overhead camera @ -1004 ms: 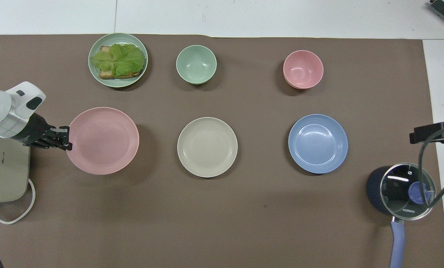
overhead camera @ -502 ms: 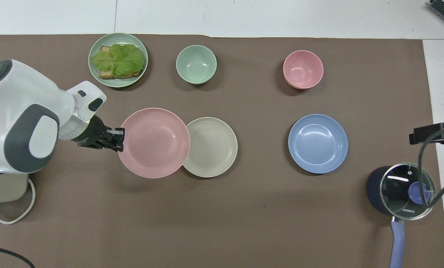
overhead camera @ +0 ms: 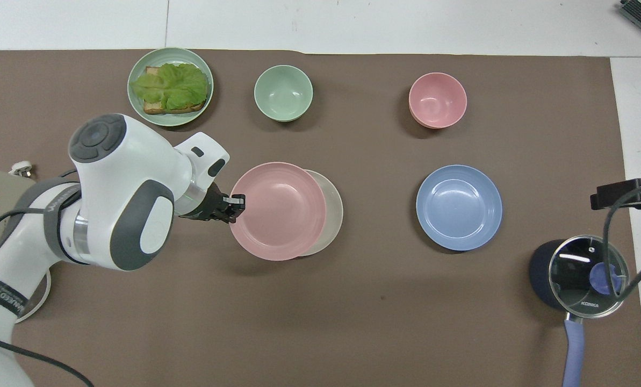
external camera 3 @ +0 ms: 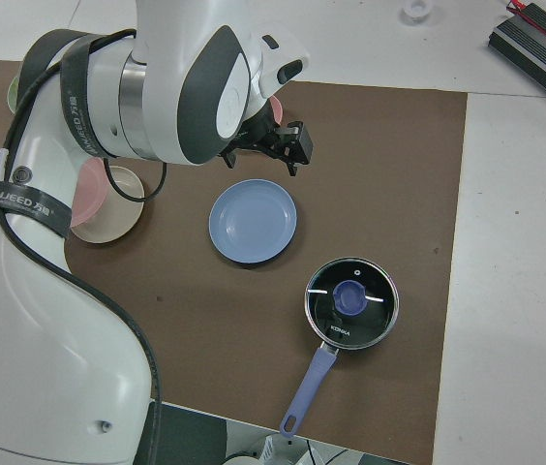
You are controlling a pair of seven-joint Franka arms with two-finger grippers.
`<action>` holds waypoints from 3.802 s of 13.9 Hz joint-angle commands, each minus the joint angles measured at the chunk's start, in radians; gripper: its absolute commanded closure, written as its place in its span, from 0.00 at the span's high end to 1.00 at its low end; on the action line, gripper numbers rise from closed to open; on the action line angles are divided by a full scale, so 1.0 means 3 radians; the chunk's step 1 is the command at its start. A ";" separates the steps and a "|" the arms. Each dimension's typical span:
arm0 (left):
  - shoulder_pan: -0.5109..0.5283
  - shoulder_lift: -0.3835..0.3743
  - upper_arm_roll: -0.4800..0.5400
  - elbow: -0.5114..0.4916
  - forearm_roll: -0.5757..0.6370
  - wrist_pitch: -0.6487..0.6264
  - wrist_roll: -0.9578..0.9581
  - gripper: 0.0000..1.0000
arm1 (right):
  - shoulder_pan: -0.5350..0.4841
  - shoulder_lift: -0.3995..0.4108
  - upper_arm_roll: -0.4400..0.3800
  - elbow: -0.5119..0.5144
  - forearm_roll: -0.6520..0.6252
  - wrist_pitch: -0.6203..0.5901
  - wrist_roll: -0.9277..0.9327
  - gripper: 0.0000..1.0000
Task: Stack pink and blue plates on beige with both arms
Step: 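Carry the pink plate with the left gripper onto the beige plate, then release the pink plate and withdraw the left gripper while the right gripper reaches, then grasp the blue plate's rim with the right gripper while the left gripper retracts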
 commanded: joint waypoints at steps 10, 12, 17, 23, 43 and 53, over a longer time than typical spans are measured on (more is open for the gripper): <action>-0.0320 0.0242 0.0057 -0.0193 -0.0052 0.0673 -0.0169 0.08 | -0.0037 -0.0102 0.0016 -0.0121 -0.0009 0.0025 -0.0008 1.00; -0.0320 0.0242 0.0057 -0.0193 -0.0052 0.0683 -0.0164 0.99 | -0.0037 -0.0102 0.0011 -0.0121 -0.0009 0.0020 -0.0008 1.00; -0.0285 0.0252 0.0062 -0.0162 -0.0052 0.0688 -0.0169 1.00 | -0.0042 -0.0102 0.0011 -0.0223 -0.0009 0.0071 0.0007 1.00; 0.0134 0.0212 0.0098 0.0001 0.0223 0.0234 -0.0124 1.00 | -0.0037 0.0000 0.0016 -0.0795 0.0011 0.0806 -0.0013 1.00; 0.1239 -0.0223 0.0103 0.0988 0.0929 -0.1173 0.0899 1.00 | -0.0062 0.1100 0.0021 -0.1481 0.0395 0.2459 -0.0325 1.00; 0.1244 -0.0484 0.0103 0.1214 0.0925 -0.1480 0.0884 1.00 | -0.0113 0.1131 0.0016 -0.1507 0.0640 0.2464 -0.0540 0.00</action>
